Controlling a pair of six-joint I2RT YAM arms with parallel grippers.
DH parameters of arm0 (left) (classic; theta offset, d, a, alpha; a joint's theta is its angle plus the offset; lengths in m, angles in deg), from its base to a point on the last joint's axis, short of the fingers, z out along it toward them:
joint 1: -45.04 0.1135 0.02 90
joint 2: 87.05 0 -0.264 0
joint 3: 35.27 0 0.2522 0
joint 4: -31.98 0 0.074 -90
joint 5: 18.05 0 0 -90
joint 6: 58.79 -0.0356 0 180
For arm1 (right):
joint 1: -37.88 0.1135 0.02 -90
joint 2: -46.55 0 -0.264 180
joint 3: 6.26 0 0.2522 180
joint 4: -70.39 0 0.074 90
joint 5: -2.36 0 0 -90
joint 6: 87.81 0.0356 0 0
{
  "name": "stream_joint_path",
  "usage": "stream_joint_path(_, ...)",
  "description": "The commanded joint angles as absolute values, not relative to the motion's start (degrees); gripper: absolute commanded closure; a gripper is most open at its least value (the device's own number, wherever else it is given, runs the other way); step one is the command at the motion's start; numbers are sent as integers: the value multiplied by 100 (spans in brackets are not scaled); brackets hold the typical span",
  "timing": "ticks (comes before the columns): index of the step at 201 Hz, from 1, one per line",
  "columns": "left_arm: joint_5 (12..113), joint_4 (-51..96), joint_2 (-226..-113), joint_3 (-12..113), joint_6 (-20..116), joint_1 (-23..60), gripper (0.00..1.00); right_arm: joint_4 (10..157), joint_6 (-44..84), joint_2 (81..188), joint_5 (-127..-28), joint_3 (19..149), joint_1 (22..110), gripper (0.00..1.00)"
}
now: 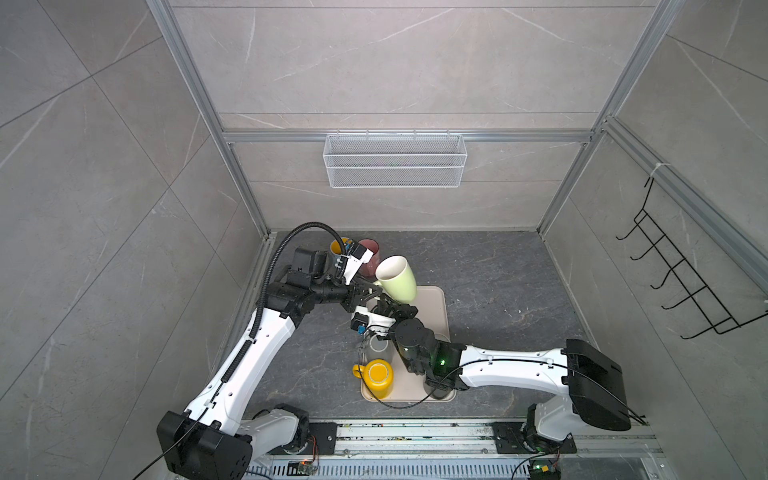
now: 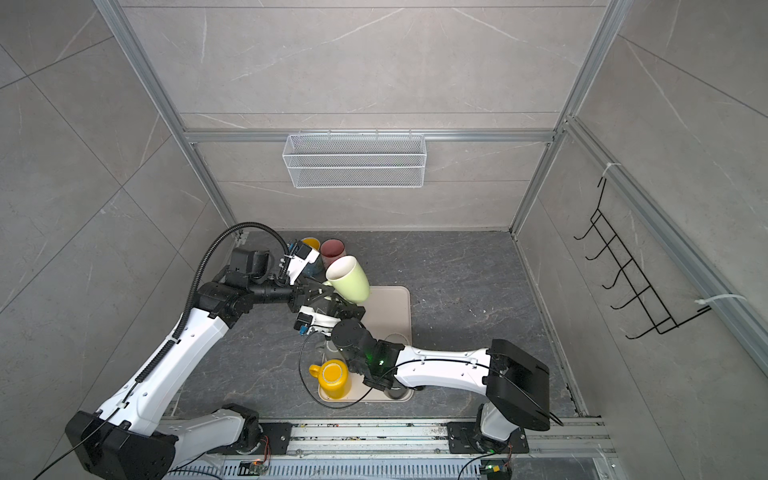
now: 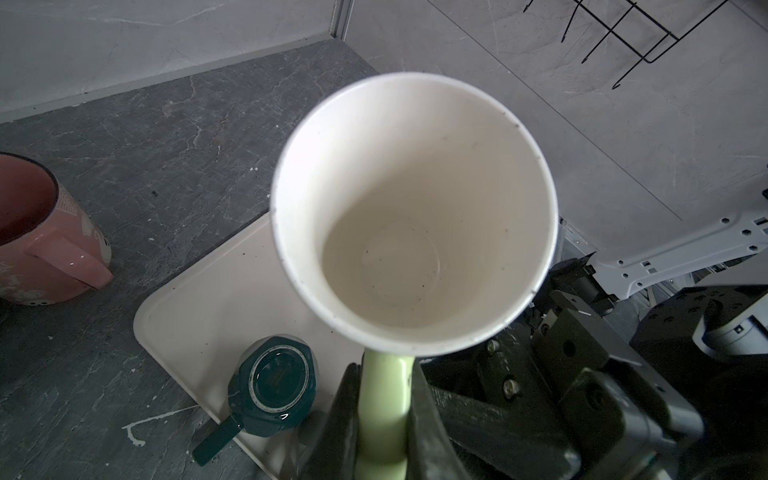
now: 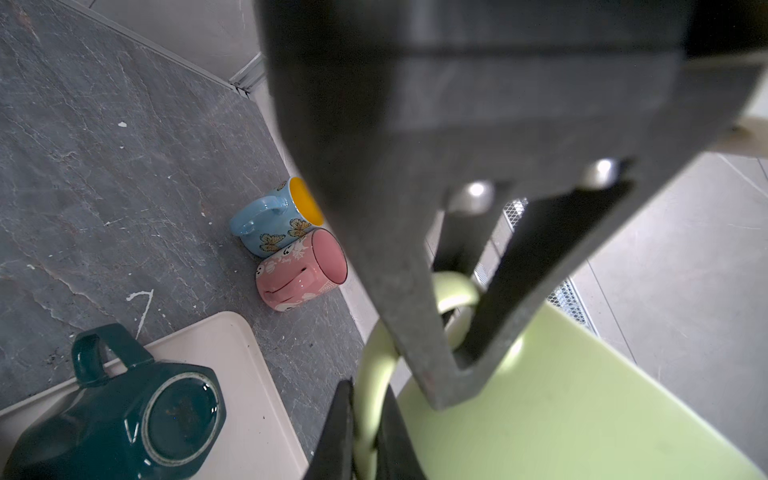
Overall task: Turn the mug right side up
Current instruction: 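Grasp the light green mug's handle with the left gripper while the right holds it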
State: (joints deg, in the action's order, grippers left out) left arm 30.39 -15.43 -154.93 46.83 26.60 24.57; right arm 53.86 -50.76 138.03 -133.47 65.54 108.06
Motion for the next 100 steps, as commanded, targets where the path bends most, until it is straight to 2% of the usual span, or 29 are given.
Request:
stream_joint_path(1,2826,-1287,-15476,4723,2922,2439,100,5080,-5064,13857,-13592,6886,10831,97)
stream_joint_path(12,2863,-1217,-15471,4700,2969,2439,100,5116,-5022,13848,-13639,6877,10835,89)
stream_joint_path(49,3009,-1076,-15490,4695,3064,2439,100,5198,-4895,13758,-13743,6807,10830,70)
stream_joint_path(100,3619,-605,-15490,4624,3344,2441,100,5558,-4444,13591,-13997,6695,10837,60)
